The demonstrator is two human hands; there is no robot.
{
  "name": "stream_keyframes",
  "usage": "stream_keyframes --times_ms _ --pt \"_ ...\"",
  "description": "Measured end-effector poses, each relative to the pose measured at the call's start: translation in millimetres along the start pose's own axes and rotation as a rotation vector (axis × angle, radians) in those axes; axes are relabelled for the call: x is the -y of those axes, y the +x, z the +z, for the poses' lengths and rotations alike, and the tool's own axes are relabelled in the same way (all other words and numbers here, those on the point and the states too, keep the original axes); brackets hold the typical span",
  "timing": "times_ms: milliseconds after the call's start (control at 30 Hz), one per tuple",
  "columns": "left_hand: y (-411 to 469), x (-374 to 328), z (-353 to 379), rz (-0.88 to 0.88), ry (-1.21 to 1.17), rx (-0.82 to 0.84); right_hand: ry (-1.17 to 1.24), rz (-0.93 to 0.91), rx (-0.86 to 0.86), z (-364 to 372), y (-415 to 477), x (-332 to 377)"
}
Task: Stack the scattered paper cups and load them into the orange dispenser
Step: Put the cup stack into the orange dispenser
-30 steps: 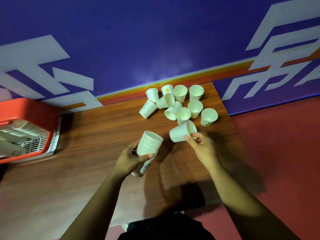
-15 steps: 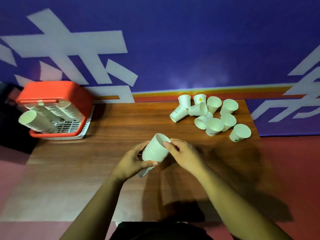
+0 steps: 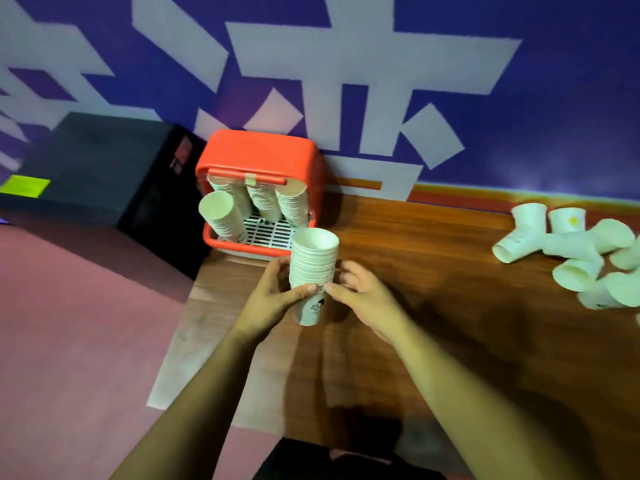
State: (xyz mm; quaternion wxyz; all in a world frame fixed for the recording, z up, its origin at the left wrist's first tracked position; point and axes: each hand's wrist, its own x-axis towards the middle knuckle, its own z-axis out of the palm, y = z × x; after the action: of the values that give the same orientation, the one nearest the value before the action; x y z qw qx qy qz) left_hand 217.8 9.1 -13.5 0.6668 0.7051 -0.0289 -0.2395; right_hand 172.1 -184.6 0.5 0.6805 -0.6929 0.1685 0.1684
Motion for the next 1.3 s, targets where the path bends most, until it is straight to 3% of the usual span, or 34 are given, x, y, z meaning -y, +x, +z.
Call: stream_keyframes --times_ms 133,367,433,567,633,733,867,1300 --pt "23.3 -5.2 -56.4 0.001 -0.016 0.053 -0.059 -0.015 0.032 48.8 44.7 16.9" --pt "61.9 -7.5 -120.6 0.097 0.075 0.077 -0.14 -0.079 -0.078 91.6 110.7 25.3" --pt "68.0 -1.6 -138.3 0.129 0.116 -0.028 -0.148 -0.123 -0.141 98.2 126.8 25.5" --pt "85.8 22.2 -170.3 0.161 0.257 -0.42 -0.196 -0.18 -0.252 105.3 157.4 27.7" --pt "100.7 33.7 -183.1 0.126 0.318 -0.475 -0.224 -0.179 -0.316 108.5 166.9 29.2" --pt "121.1 45.2 -191.7 0.054 0.371 -0.43 -0.303 -0.199 -0.355 113.5 175.7 27.2" --pt "140.9 55.1 -193.6 0.106 0.374 -0.346 -0.362 -0.194 -0.383 122.2 188.1 16.7" --pt "153.2 44.2 -194.0 0.16 0.379 -0.339 -0.423 -0.117 -0.389 143.3 235.2 2.1"
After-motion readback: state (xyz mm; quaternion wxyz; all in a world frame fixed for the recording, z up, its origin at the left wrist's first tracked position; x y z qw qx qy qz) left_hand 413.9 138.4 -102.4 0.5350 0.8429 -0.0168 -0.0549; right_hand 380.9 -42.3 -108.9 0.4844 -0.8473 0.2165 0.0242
